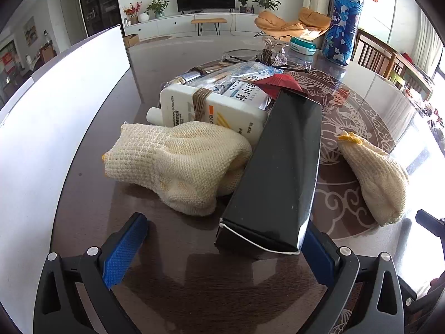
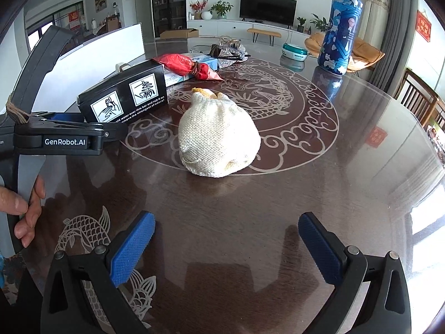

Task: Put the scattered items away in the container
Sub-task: 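Move the left tool to the black box while the right tool approaches the cream knitted glove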

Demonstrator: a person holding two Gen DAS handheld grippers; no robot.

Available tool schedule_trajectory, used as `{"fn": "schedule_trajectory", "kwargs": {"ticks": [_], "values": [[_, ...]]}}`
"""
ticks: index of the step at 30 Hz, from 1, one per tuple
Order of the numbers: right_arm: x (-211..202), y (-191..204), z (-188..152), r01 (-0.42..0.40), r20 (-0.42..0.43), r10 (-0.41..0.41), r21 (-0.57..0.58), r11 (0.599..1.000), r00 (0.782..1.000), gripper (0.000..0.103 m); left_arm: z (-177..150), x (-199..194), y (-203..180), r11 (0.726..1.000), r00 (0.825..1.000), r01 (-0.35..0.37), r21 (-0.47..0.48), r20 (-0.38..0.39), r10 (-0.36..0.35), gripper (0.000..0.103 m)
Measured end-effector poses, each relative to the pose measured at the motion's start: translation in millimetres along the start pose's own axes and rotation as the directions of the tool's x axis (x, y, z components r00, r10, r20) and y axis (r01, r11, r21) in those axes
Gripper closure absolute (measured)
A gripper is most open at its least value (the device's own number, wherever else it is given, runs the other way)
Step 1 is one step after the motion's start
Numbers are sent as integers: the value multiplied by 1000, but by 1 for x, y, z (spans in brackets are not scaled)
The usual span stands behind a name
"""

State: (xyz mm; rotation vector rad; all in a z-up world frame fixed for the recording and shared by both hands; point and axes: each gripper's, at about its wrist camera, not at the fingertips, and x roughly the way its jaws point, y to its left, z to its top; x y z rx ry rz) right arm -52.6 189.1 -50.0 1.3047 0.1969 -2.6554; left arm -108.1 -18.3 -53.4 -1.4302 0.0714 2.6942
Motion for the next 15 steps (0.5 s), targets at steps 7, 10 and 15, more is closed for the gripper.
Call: {"fn": "schedule_trajectory", "kwargs": {"ticks": [7,10,15], "values": [[32,-8,40,-33,-36,34,7,999,999,0,1,0,-1,1000,1000,1,3,0,-1,0],[46,-11,59,-50,-36,50,-12,999,998,0,0,0,-1,1000,1000,1,3,0,-1,0],[65,-14,81,-72,-34,71,-39,997,997,0,1,0,-1,1000,1000,1,2,0,-1,0]]}}
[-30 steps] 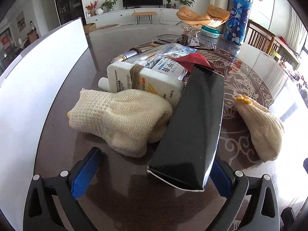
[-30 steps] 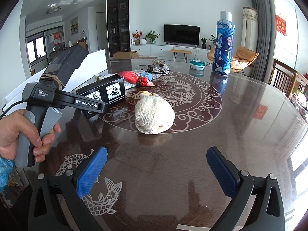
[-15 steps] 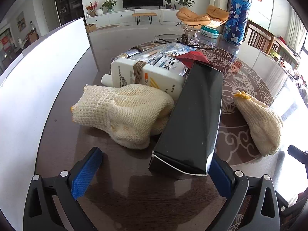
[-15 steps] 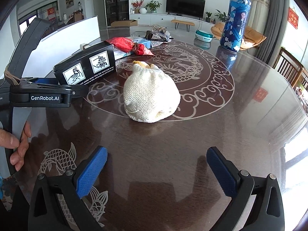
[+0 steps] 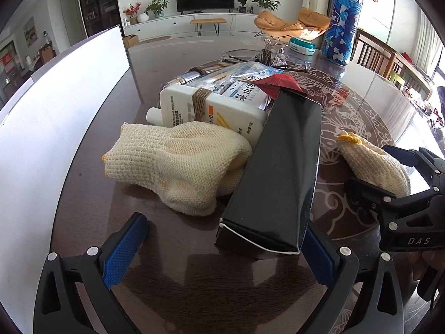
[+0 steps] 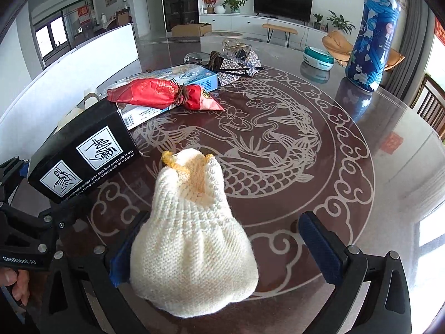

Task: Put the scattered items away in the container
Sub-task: 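Move the left tool to the black box while the right tool approaches the cream knitted glove, then close the left tool on the black box while the right tool hovers over the knitted glove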

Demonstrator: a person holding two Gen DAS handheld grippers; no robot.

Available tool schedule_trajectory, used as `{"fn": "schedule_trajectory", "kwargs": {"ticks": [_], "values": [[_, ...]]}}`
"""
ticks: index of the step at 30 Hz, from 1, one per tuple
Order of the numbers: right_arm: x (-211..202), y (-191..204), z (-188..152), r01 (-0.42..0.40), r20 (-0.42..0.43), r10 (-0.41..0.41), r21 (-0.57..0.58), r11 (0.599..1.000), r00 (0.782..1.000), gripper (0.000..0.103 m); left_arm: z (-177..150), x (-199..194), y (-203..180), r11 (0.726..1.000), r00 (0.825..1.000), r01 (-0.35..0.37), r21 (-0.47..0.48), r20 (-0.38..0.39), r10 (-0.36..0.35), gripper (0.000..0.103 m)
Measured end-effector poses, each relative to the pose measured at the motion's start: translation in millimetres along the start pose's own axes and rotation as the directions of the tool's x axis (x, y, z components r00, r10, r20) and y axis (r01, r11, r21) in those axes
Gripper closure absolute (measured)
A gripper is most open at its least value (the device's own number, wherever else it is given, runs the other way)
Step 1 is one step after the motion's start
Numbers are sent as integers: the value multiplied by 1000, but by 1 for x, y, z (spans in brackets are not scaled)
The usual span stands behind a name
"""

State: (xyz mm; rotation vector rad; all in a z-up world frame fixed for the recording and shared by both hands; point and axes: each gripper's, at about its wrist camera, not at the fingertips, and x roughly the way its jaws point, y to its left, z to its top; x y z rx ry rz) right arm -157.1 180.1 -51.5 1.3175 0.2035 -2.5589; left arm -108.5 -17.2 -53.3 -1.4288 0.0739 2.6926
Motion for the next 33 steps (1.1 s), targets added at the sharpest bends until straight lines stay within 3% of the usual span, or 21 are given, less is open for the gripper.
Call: {"fn": "schedule_trajectory", "kwargs": {"ticks": [33], "values": [[3,-1,4,0,0,0,-1,1000,1000,0,0,0,0,1000,1000,0,1,1,0,0]]}}
